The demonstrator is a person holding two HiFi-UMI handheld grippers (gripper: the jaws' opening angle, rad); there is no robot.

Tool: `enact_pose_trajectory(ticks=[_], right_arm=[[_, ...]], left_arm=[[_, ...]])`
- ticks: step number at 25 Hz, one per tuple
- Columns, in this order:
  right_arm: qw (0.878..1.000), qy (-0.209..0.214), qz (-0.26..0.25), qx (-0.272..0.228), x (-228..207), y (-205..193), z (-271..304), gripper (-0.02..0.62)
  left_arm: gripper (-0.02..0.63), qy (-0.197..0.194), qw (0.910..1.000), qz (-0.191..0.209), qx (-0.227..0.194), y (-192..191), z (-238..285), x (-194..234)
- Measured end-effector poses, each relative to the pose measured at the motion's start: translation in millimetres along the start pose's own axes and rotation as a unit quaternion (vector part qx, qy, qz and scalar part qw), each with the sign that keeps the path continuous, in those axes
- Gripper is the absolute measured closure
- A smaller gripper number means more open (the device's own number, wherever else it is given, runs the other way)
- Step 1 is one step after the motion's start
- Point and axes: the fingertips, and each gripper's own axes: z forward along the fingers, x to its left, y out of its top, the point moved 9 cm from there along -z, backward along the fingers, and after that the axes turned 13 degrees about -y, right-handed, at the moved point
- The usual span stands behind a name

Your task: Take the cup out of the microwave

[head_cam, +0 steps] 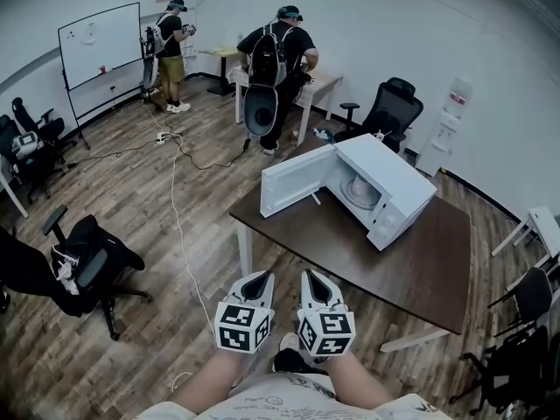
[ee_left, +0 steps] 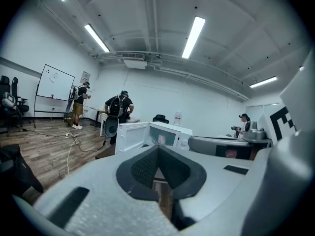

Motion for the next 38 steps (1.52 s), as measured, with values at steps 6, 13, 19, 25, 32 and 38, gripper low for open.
enact_pose_trajectory(ticks=[6, 13, 19, 25, 32, 38], right_arm=[[1.000, 0.003, 0.007, 0.000, -4, -2, 24, 0.580], [1.000, 0.003, 0.017, -0.016, -25, 11, 74, 0.580], [0.999, -0.022, 0.031, -0.018, -70, 25, 114, 0.580], [0.998, -0.041, 0.037, -0.014, -114, 34, 154, 0.580], [0.997, -0.067, 0.040, -0.019, -164, 39, 201, 0.580], [0.996, -0.081, 0.037, -0.016, -194, 43, 225, 0.580]], left_arm=[[0.592, 0.011, 0.9999, -0.002, 0.010, -2, 10, 17], [0.592, 0.014, 0.9996, 0.020, 0.017, 14, 57, 40], [0.592, -0.001, 0.9993, 0.032, 0.021, 39, 120, 50], [0.592, -0.034, 0.9987, 0.028, 0.026, 53, 189, 54], [0.592, -0.059, 0.9966, 0.045, 0.036, 62, 266, 62], [0.592, -0.089, 0.9938, 0.055, 0.038, 67, 320, 58]])
